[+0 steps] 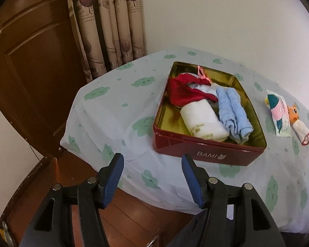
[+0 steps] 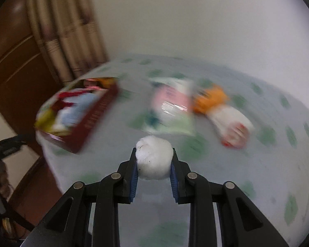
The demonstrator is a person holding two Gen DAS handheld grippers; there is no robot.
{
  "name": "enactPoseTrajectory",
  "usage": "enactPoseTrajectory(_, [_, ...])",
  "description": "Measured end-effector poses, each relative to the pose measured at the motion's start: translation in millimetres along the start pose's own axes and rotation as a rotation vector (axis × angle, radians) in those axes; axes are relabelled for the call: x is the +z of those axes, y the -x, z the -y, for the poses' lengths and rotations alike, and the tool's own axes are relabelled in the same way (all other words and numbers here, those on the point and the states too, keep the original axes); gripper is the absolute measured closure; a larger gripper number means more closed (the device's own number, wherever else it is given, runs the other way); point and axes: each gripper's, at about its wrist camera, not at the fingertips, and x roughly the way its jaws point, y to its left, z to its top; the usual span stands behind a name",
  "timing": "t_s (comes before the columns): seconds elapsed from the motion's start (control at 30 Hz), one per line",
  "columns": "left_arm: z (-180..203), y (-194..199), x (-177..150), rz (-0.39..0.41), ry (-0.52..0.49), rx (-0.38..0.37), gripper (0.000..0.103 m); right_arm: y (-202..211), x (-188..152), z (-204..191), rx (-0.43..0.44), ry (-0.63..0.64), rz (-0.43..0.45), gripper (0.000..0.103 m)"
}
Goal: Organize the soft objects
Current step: 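Carry the white ball into the tin and open the right gripper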
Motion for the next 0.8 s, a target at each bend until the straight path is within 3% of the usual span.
enactPoseTrajectory(0.13, [-7.0, 0.4, 1.9, -0.012, 0.003, 0.003, 0.043, -21.3, 29.8, -63.2, 0.129, 0.087, -0.008, 0.078])
enactPoseTrajectory(0.33, [-22.3, -1.8, 5.0, -0.029, 0.022, 0.016, 0.043, -69.1, 57.4, -136.7, 0.254, 0.172, -0.062, 0.078])
enactPoseTrajectory(0.5, [-33.8, -2.5, 7.0, -0.020, 0.044, 0.018, 0.043, -105.2, 65.9, -177.7, 0.283, 0.235, -0.116, 0.078])
enactPoseTrajectory(0.8, [-43.1, -8.9, 10.2, -0.028, 0.067, -0.001, 0.043, -143.6, 65.1, -209.4, 0.257, 0.328, -0.196, 0.078])
